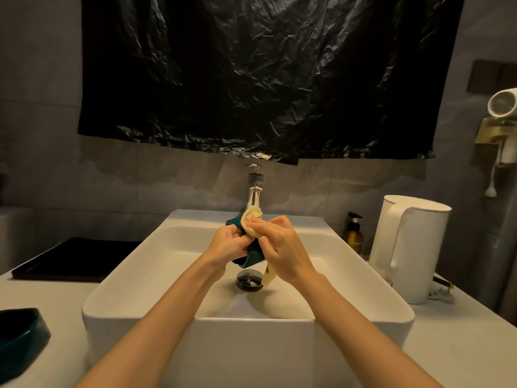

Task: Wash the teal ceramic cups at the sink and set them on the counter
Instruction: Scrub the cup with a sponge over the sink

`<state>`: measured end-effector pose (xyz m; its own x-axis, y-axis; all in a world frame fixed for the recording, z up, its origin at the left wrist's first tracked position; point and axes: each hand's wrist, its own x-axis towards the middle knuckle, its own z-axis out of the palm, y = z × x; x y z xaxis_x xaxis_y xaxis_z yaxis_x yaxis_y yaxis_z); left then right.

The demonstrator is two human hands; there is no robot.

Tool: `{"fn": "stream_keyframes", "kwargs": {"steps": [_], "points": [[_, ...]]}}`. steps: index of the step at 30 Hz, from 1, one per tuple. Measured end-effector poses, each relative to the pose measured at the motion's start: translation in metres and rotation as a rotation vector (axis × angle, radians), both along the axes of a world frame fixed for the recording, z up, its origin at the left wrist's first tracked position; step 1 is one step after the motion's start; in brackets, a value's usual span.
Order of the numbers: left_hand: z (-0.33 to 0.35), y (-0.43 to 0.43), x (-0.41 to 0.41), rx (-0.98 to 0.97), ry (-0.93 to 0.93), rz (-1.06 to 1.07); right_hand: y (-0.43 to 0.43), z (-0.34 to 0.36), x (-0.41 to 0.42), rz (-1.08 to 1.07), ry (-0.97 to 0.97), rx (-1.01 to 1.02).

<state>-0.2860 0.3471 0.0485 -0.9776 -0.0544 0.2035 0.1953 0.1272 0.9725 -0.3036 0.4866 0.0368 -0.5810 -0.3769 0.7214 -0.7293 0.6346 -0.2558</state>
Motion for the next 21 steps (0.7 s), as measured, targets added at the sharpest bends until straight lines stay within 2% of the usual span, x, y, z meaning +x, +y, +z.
{"fn": "stream_keyframes", "kwargs": {"steps": [2, 7, 9, 13, 18, 21], "points": [[0.000, 0.002, 0.001, -0.039, 0.028, -0.014, -0.001, 0.002, 0.000, -0.015, 0.037, 0.031], [-0.003, 0.004, 0.002, -0.052, 0.009, -0.059, -0.007, 0.001, -0.006, -0.071, -0.153, -0.125], [-0.003, 0.004, 0.002, -0.048, 0.017, -0.070, -0.004, 0.000, -0.004, -0.033, -0.117, -0.138], [-0.003, 0.005, 0.004, -0.066, 0.095, -0.084, -0.001, 0.001, -0.002, 0.021, 0.066, -0.027], [-0.006, 0.007, 0.002, -0.110, 0.094, -0.068, -0.007, 0.003, -0.011, -0.024, -0.095, -0.136], [-0.007, 0.008, 0.002, -0.105, 0.096, -0.084, -0.003, 0.003, -0.007, 0.003, -0.064, -0.118]]}}
